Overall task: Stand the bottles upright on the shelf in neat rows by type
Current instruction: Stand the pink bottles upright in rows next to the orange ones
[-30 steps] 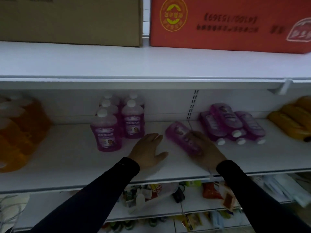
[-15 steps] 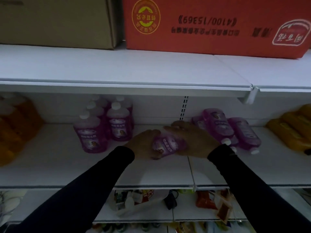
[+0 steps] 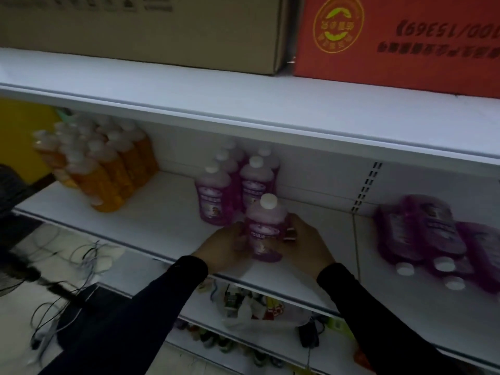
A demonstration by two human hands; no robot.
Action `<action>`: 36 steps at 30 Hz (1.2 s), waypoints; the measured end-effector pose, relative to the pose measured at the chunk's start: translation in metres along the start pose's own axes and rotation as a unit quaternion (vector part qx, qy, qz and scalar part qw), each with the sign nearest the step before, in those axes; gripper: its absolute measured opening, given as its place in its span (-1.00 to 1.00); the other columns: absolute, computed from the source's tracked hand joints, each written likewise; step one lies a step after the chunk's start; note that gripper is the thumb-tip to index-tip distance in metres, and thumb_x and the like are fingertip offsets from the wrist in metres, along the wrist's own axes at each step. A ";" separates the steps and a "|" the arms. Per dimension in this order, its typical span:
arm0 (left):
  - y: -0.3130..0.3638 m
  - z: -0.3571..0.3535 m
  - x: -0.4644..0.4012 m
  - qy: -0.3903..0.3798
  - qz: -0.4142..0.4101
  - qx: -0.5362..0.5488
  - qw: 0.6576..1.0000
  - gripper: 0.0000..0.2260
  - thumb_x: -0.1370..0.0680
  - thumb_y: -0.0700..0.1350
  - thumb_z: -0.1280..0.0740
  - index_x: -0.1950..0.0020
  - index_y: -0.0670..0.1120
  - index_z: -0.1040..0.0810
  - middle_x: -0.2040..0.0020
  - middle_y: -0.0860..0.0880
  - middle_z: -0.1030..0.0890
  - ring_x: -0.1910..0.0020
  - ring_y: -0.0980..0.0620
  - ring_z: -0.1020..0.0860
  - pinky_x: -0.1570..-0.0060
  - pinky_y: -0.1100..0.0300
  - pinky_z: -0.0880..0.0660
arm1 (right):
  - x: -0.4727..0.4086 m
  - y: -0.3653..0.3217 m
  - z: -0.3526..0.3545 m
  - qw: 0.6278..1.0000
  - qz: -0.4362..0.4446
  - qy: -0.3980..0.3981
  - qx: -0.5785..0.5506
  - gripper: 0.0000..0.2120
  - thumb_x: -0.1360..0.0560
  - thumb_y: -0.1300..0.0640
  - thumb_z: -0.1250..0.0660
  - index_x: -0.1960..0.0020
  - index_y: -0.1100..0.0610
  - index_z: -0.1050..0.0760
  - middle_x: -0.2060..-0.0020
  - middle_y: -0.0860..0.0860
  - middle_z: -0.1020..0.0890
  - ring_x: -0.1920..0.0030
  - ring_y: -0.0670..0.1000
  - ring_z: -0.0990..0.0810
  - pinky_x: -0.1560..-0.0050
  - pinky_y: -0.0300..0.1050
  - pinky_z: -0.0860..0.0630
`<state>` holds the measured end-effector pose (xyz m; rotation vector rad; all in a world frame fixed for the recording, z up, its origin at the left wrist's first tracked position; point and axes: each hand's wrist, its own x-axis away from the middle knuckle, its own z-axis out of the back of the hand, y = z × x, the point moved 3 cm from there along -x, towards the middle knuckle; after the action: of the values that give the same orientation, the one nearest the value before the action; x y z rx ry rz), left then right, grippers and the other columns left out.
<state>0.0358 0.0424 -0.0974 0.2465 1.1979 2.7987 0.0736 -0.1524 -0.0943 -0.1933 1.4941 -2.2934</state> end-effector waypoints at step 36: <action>-0.128 0.068 0.027 0.056 0.006 -0.289 0.956 -0.11 -0.45 0.45 0.11 -0.56 -0.16 -0.12 -0.56 -0.16 -0.14 -0.52 -0.10 -0.10 -0.49 0.02 0.02 | 0.011 -0.019 -0.052 0.952 -0.145 0.182 0.199 -0.23 -0.47 -0.31 -0.27 -0.53 0.03 -0.16 -0.44 0.03 -0.32 -0.37 -0.01 -0.35 -0.31 -0.22 -0.24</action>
<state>0.0239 0.1827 -0.1404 0.0487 0.3443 3.0461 0.0414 -0.1059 -0.1004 0.1444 1.1754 -2.9404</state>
